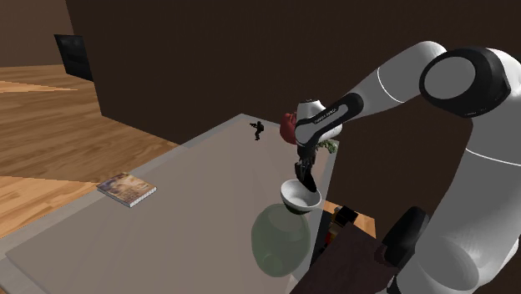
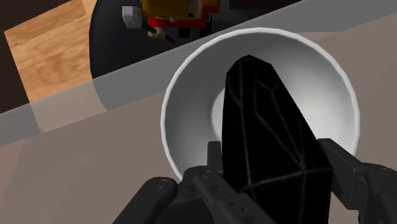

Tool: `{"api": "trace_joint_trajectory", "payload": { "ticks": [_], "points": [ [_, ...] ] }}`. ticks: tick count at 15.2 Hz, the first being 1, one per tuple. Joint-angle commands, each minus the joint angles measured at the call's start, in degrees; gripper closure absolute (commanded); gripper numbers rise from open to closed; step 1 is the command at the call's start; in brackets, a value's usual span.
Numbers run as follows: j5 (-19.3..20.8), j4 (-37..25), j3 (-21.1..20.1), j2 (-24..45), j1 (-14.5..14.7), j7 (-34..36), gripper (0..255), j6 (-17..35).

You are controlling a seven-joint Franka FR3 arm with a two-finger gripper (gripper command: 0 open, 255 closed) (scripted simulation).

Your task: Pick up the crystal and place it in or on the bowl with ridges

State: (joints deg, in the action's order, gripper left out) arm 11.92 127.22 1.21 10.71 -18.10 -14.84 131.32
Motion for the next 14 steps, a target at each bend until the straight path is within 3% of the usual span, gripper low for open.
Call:
{"api": "trace_joint_trajectory", "payload": {
  "ticks": [1, 6, 14],
  "points": [
    [0.25, 0.42, 0.09, 1.08, -0.04, 0.27, 255, 1.53],
    [0.81, 0.85, 0.25, 3.88, -0.03, 1.02, 255, 4.72],
    [0.81, 0.85, 0.26, 3.88, -0.03, 1.02, 255, 4.72]
  ]
}}
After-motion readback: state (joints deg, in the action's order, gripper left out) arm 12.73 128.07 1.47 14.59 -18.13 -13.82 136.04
